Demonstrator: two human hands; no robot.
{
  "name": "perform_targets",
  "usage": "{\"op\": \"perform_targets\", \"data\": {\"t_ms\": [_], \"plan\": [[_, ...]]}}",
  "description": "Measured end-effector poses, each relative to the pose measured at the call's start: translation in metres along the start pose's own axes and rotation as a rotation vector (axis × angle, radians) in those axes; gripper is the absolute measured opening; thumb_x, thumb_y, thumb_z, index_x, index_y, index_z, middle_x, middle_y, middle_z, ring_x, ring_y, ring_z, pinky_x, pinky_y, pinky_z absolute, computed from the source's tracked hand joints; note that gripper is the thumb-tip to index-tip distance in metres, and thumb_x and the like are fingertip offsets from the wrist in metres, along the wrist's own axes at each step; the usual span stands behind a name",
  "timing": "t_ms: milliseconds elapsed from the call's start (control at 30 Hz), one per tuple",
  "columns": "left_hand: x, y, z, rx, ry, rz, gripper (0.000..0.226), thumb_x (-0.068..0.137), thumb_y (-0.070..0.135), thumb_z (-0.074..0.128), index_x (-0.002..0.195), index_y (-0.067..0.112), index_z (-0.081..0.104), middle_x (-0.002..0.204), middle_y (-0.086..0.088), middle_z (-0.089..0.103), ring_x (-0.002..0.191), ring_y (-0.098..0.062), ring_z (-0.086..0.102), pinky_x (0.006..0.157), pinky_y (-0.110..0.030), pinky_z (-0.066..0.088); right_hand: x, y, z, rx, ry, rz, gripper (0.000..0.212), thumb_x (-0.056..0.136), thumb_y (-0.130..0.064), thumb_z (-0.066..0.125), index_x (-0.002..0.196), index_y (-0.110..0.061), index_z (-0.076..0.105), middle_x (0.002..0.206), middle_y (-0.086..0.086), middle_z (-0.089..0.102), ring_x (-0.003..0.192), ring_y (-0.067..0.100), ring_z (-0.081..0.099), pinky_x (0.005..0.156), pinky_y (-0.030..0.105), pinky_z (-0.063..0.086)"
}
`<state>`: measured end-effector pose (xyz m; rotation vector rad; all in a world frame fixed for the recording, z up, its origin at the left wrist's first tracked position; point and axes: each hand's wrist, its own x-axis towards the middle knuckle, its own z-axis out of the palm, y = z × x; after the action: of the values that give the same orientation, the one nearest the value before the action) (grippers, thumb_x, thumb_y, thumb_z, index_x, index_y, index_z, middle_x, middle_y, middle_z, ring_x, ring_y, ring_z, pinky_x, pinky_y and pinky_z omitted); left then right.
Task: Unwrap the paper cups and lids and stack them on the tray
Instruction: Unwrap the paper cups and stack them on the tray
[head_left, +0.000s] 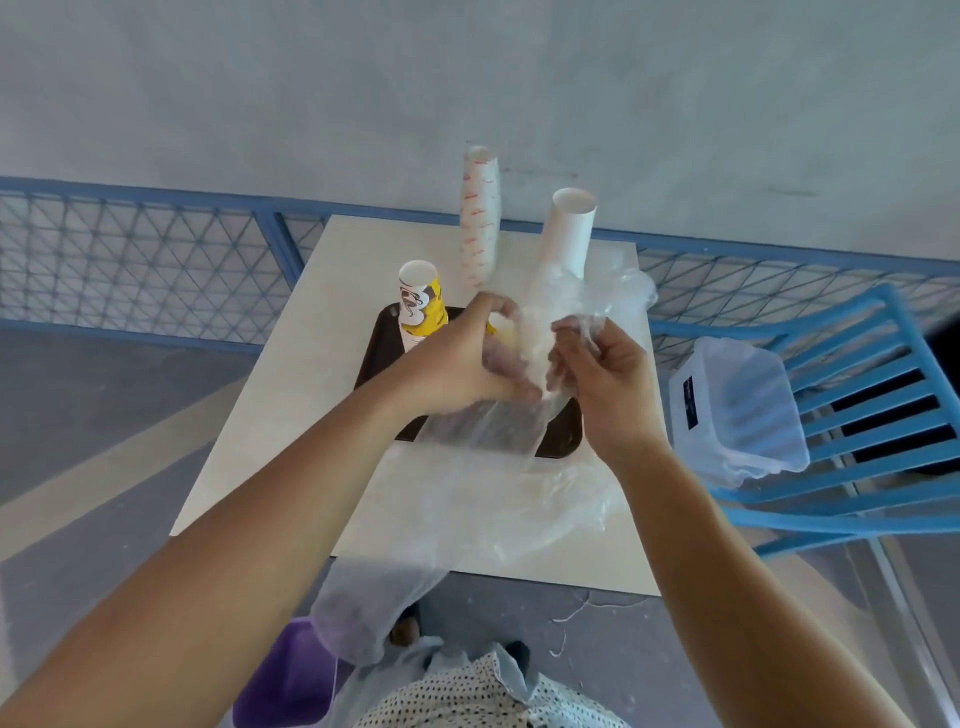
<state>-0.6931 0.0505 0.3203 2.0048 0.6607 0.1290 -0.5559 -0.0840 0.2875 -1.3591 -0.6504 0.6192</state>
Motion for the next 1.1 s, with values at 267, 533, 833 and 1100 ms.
{"op": "perform_targets", "data": {"t_ms": [267,533,833,1100], "plan": [[-0.001,-0.106,0.03,0.095,-0.317,-0.351,0.028,0.09,0.023,0.077,0.115,0.026,0.066,0.092,0.002,0.077,0.089,-0.015,0.073,0.079,-0.032,0.053,-0.017,0.083,-0.082,-0.152,0.381,0.37,0.024,0.09,-0.001,0.063,0.104,-0.019,0.056,0.096,0.014,0.063,0.062,0.02,0.067,0.073,0.042,0.06],[0.018,-0.168,0.042,0.543,-0.36,-0.383,0.045,0.093,0.021,0.058,0.136,0.032,0.05,0.116,0.002,0.062,0.099,-0.019,0.063,0.088,-0.039,0.058,-0.061,0.158,-0.096,-0.767,0.15,0.438,0.048,0.091,-0.013,0.069,0.129,-0.025,0.041,0.092,0.009,0.061,0.08,0.028,0.063,0.068,0.036,0.052],[0.004,-0.214,0.091,0.926,0.117,-0.07,0.065,0.077,0.031,0.08,0.136,0.02,0.057,0.124,-0.008,0.049,0.111,-0.03,0.051,0.097,-0.043,0.048,-0.075,0.204,-0.069,-1.367,-0.07,-0.13,0.039,0.09,-0.027,0.072,0.125,-0.019,0.058,0.129,0.01,0.048,0.111,0.032,0.049,0.09,0.049,0.052],[-0.006,-0.231,0.191,0.873,-0.15,0.163,0.07,0.106,0.06,0.031,0.166,0.027,0.017,0.174,-0.011,0.011,0.16,-0.035,0.012,0.128,-0.058,0.016,-0.085,0.264,-0.065,-1.436,-0.501,0.047,0.057,0.099,-0.039,0.063,0.152,-0.034,0.041,0.167,0.011,0.03,0.151,0.041,0.031,0.119,0.055,0.038]]}}
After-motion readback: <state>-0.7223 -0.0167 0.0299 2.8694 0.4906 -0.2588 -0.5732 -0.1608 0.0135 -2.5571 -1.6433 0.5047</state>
